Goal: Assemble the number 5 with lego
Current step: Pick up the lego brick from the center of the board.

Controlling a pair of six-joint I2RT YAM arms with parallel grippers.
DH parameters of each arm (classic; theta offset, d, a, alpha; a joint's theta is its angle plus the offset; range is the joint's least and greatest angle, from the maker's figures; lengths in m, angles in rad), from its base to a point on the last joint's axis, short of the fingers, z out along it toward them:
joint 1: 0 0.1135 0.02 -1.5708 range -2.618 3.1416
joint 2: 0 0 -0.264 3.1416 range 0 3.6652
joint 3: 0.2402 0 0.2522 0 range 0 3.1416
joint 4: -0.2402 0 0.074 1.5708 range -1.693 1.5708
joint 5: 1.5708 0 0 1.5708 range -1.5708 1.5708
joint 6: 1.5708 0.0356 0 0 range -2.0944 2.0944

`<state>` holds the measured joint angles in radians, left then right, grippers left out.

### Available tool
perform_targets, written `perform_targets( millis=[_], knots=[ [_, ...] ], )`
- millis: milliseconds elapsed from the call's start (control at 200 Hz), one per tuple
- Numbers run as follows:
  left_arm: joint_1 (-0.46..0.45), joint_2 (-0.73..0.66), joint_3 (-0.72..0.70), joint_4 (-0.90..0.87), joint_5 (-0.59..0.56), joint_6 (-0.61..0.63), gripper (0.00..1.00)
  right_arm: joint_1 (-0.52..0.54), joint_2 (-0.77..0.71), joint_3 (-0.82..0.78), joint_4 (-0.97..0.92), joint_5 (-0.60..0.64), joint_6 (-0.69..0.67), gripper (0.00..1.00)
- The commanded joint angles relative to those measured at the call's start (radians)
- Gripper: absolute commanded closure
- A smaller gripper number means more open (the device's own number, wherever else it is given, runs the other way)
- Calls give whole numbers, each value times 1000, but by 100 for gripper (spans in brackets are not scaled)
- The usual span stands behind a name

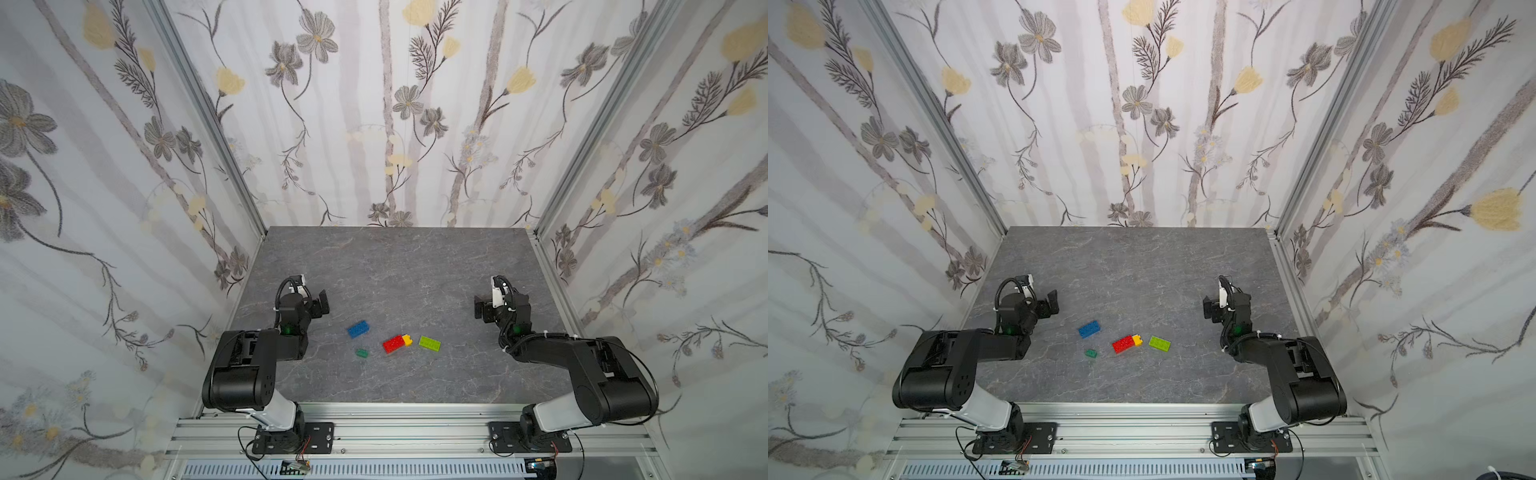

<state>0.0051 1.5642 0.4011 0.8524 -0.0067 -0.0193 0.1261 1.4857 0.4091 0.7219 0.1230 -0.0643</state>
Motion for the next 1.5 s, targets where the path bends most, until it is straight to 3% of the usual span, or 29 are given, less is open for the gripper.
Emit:
perform_targets(
  millis=[0,719,869,964,1044,1114,1189,1254,1349,1494],
  knots=[
    [-1,-5,4,14,1,1,0,0,-4,0,31,-11,-4,0],
    [-1,-5,5,15,-3,0,0,0,-8,0,32,-12,-3,0],
    [-5,-135,124,-304,-116,-40,0,4,-121,134,-307,-17,12,0],
    [-12,-221,140,-384,-134,-54,0,15,-167,146,-374,-52,21,0],
    [-13,-286,172,-482,-135,-100,0,16,-224,147,-415,-55,85,0],
    [-10,-347,186,-537,-58,-168,0,14,-281,172,-486,-98,155,0],
    [-10,-401,209,-645,-102,-404,0,9,-328,217,-602,-168,269,0],
    [6,-430,230,-742,-110,-573,0,6,-341,262,-726,-124,425,0],
    [11,-461,234,-794,30,-606,0,-17,-328,300,-772,-297,478,0],
    [-34,-502,253,-982,152,-611,22,38,-324,357,-901,-376,476,18]
  ],
)
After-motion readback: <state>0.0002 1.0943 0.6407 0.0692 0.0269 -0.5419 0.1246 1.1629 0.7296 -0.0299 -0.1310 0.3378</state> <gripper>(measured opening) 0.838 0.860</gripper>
